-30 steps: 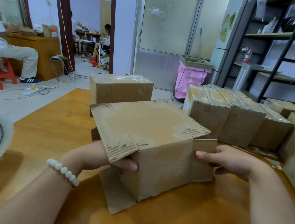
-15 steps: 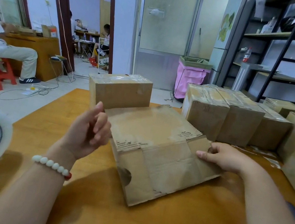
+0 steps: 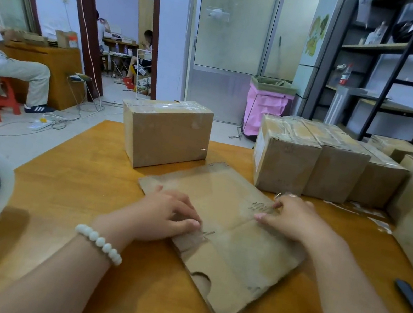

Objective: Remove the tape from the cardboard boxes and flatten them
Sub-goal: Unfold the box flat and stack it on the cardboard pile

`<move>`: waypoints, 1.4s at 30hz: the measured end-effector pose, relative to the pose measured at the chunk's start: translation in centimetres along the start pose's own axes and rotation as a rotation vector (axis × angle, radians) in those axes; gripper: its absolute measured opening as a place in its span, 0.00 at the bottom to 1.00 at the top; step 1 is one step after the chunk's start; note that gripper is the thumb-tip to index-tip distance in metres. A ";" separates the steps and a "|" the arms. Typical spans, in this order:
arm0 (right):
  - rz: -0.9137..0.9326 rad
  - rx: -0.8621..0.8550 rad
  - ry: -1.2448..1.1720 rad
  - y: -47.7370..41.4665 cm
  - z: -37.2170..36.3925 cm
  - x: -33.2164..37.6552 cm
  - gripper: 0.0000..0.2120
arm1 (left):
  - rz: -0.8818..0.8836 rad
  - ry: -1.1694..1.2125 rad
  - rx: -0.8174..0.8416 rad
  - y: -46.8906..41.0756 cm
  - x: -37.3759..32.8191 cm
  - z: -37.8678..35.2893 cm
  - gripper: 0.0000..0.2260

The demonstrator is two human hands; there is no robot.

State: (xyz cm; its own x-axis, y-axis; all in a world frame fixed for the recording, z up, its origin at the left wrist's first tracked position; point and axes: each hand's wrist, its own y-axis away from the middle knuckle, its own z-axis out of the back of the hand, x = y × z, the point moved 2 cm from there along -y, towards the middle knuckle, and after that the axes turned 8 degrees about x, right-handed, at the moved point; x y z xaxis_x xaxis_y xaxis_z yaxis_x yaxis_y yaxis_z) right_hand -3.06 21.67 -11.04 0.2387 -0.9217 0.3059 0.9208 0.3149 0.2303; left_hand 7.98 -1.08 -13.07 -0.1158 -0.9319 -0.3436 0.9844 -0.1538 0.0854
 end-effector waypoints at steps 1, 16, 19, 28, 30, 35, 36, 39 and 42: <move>0.030 0.038 0.013 0.1 -0.5 0.7 0.34 | -0.057 0.032 -0.021 0.1 -0.4 0.0 0.12; 0.384 0.547 0.204 2.3 -2.2 3.8 0.41 | 0.574 0.045 -0.031 0.4 3.8 0.6 0.32; 0.391 0.562 0.177 2.1 -1.8 3.4 0.37 | 0.616 0.134 -0.041 0.9 4.2 1.2 0.28; 0.367 0.529 0.224 1.9 -2.7 3.6 0.49 | 0.564 0.298 -0.377 0.8 4.6 1.8 0.20; 0.372 0.517 0.224 1.9 -2.8 3.6 0.48 | 0.533 0.442 -0.691 0.7 5.0 2.0 0.27; 0.378 0.322 0.028 1.9 -2.8 4.5 0.34 | 0.561 0.762 -0.855 -1.2 7.1 1.4 0.40; 0.373 0.289 0.023 1.9 -2.9 4.6 0.32 | 0.572 0.769 -0.849 -1.6 7.8 1.5 0.42; 0.366 0.220 0.078 1.8 -3.3 4.9 0.28 | 0.553 0.730 -0.787 -2.7 9.5 2.3 0.49; 0.353 0.194 0.081 1.6 -3.7 5.1 0.26 | 0.488 0.726 -0.735 -3.5 10.6 3.1 0.53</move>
State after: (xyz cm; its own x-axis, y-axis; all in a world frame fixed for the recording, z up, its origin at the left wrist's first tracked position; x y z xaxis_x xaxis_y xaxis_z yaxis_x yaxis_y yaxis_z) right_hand 0.71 16.64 -12.51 0.5602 -0.7620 0.3249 0.7046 0.6446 0.2969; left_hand 2.86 -11.41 -14.16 0.1694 -0.3928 -0.9039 0.7703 0.6249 -0.1272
